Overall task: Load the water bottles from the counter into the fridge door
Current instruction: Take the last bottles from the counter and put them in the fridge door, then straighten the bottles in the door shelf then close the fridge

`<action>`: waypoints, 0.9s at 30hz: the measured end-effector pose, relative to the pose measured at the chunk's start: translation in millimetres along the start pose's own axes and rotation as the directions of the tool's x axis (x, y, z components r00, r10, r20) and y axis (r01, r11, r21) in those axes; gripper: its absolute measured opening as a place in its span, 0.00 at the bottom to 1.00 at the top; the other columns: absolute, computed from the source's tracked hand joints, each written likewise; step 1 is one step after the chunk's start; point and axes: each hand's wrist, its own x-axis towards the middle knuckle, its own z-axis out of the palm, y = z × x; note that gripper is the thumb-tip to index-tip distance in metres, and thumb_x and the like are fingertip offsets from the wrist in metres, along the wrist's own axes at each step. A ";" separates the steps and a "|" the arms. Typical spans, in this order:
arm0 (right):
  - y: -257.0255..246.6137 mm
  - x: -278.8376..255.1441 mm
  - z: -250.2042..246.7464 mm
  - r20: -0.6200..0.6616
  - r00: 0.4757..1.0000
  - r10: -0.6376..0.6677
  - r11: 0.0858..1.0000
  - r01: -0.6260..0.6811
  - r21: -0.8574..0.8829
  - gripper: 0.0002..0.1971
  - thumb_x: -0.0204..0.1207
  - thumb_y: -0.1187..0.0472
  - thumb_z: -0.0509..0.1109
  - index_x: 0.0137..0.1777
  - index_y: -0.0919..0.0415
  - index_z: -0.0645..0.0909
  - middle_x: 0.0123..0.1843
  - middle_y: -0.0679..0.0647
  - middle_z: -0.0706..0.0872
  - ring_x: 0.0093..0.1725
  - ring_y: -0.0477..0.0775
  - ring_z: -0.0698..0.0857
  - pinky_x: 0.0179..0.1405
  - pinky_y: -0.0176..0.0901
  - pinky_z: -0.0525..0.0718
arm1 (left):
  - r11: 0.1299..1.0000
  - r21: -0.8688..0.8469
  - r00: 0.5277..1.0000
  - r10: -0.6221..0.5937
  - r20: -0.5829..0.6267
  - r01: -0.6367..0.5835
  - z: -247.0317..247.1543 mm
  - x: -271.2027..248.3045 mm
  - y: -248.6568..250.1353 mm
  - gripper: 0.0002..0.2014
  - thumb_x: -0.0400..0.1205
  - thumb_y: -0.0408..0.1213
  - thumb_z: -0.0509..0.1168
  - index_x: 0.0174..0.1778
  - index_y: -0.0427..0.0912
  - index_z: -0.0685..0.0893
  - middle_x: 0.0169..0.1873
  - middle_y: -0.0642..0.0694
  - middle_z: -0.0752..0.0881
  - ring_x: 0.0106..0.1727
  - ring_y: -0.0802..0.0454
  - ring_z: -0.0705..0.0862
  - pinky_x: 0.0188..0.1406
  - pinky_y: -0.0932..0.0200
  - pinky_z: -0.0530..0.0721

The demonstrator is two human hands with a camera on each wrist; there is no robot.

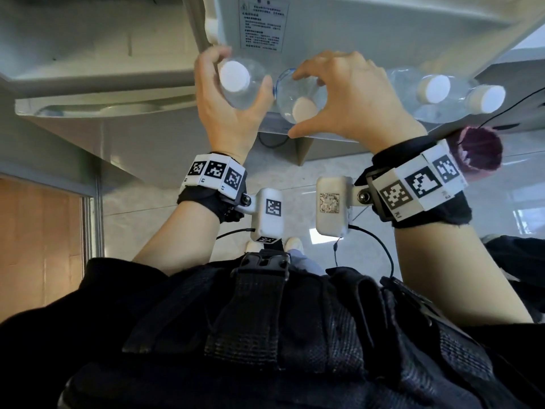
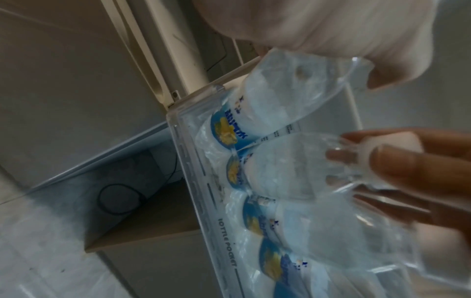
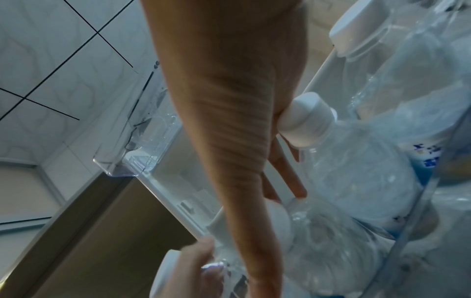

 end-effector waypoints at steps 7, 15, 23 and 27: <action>2.6 -21.1 -1.1 -0.234 0.972 -0.037 0.988 0.071 0.140 0.27 0.67 0.36 0.69 0.57 0.55 0.82 0.54 0.52 0.89 0.52 0.54 0.86 0.55 0.58 0.85 | 0.959 0.022 0.953 0.284 -0.102 -0.283 -5.9 -5.2 39.9 0.14 0.75 0.40 0.65 0.46 0.30 0.82 0.45 0.35 0.85 0.52 0.37 0.83 0.57 0.43 0.82; 42.7 -62.4 -12.6 -0.485 0.874 -0.038 0.961 0.164 0.221 0.12 0.74 0.53 0.66 0.49 0.60 0.85 0.45 0.53 0.91 0.44 0.54 0.88 0.48 0.57 0.87 | 0.910 0.063 0.911 0.412 -0.019 -0.410 29.2 -39.5 76.5 0.09 0.75 0.35 0.66 0.34 0.34 0.84 0.35 0.41 0.88 0.52 0.50 0.79 0.56 0.68 0.74; 122.9 -124.3 -23.6 -0.619 0.767 0.166 0.957 0.025 0.288 0.15 0.70 0.59 0.68 0.57 0.61 0.82 0.55 0.56 0.86 0.56 0.56 0.83 0.45 0.31 0.68 | 0.932 0.065 0.927 0.344 0.150 -0.356 93.4 -97.4 113.4 0.08 0.75 0.35 0.73 0.43 0.34 0.86 0.40 0.40 0.87 0.40 0.54 0.85 0.37 0.59 0.88; 154.3 -129.5 -15.6 -0.459 0.832 0.312 0.923 -0.152 0.352 0.26 0.73 0.54 0.73 0.69 0.61 0.74 0.68 0.59 0.78 0.64 0.57 0.79 0.55 0.39 0.75 | 0.954 0.094 0.943 0.260 0.206 -0.283 114.0 -110.1 111.7 0.10 0.72 0.34 0.76 0.47 0.36 0.86 0.40 0.42 0.88 0.33 0.54 0.86 0.33 0.61 0.87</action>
